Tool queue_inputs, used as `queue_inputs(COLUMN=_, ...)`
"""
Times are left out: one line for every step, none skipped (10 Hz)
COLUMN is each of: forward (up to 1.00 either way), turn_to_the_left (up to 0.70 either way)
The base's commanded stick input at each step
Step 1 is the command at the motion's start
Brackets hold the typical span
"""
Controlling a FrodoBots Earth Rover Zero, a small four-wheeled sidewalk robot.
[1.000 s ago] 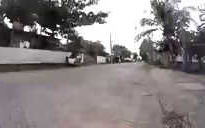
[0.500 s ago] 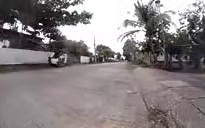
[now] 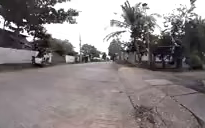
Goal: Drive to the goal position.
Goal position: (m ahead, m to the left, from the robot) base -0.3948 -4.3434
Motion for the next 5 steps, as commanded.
queue_inputs(forward=0.7, turn_to_the_left=0.0)
queue_inputs(forward=0.7, turn_to_the_left=0.0)
queue_inputs(forward=0.7, turn_to_the_left=0.0)
queue_inputs(forward=0.7, turn_to_the_left=0.0)
queue_inputs(forward=0.7, turn_to_the_left=0.0)
